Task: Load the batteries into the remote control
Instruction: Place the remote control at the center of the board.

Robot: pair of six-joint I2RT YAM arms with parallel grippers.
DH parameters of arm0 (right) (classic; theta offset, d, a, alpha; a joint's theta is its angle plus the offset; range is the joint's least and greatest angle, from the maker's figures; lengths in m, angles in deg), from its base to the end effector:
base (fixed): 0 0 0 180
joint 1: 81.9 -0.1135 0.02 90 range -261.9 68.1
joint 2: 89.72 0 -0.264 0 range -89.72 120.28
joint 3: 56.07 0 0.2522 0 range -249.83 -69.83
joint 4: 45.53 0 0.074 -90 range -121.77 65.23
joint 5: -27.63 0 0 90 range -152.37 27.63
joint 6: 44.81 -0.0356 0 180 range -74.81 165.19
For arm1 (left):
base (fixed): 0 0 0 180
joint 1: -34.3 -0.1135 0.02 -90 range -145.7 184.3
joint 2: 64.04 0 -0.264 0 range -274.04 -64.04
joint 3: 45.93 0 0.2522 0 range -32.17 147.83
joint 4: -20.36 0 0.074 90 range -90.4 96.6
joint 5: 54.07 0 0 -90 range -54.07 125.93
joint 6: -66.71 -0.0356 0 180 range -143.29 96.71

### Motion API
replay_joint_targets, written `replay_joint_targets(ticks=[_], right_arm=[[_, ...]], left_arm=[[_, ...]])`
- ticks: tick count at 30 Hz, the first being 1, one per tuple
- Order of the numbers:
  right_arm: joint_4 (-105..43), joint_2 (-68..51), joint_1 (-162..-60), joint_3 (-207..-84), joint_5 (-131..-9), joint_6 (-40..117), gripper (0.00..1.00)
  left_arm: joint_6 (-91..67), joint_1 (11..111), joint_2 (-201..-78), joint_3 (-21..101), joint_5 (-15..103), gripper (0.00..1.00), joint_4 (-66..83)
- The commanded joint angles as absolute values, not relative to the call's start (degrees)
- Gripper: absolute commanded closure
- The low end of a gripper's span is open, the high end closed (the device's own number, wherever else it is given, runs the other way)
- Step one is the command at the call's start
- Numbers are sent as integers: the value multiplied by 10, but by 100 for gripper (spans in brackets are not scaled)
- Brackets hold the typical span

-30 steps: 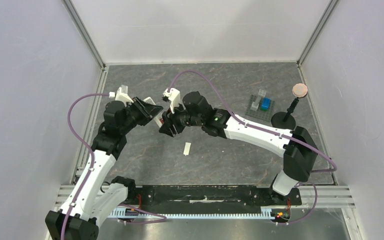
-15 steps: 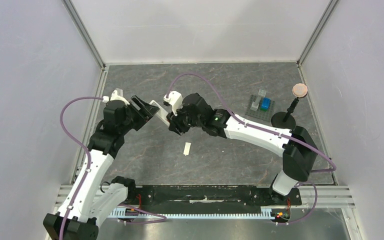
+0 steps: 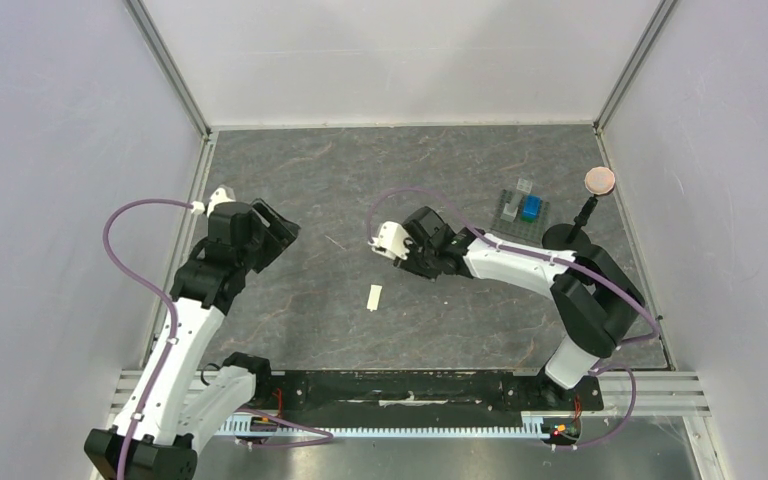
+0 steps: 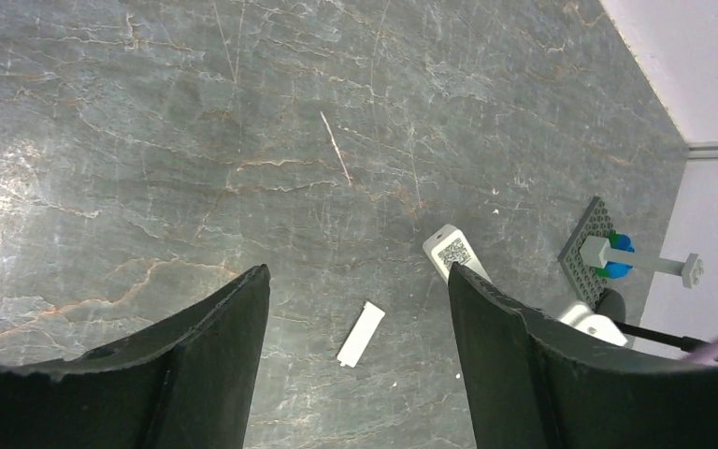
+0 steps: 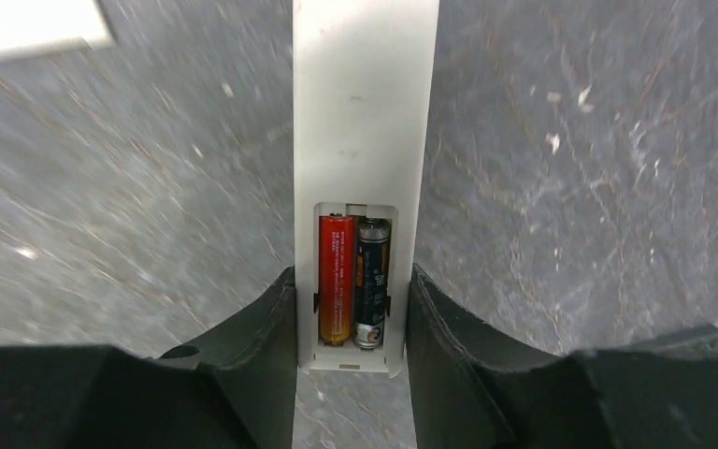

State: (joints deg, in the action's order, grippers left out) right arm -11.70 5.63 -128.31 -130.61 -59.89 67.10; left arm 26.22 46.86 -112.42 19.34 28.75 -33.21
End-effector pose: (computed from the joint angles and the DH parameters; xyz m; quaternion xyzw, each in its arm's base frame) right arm 0.2381 0.2479 0.1974 -0.5294 0.7919 0.0443 0.3011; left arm 0.1705 -0.0334 0.3188 -0.3093 0.8371 -0.1829 0.4126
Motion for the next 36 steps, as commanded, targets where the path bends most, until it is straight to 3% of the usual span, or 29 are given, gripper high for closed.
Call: replay_joint_targets(ticks=[1,6,11,12,21,28,30,34,36], right_arm=[[-119,39,-1272,-1274,-555,761,86],[-103,40,-1262,-1255,-607,798,83],[-88,54,-1255,-1245,-602,794,45],[-82,58,-1255,-1245,-604,794,42],[-55,70,-1255,-1286,-588,779,36],[-21,40,-1256,-1409,-647,681,28],[-27,52,-1255,-1446,-648,601,32],[-36,98,-1261,-1492,-611,340,50],[-64,91,-1277,-1454,-571,207,50]], left_arm=[[251,467,-1117,178,297,25,-290],[256,467,-1136,165,334,28,-257],[260,467,-1158,168,344,29,-244],[260,467,-1162,169,346,29,-243],[248,467,-1194,203,356,30,-241],[243,467,-1189,204,356,30,-243],[243,467,-1184,200,350,30,-249],[243,467,-1161,189,327,30,-271],[241,467,-1146,178,317,30,-278]])
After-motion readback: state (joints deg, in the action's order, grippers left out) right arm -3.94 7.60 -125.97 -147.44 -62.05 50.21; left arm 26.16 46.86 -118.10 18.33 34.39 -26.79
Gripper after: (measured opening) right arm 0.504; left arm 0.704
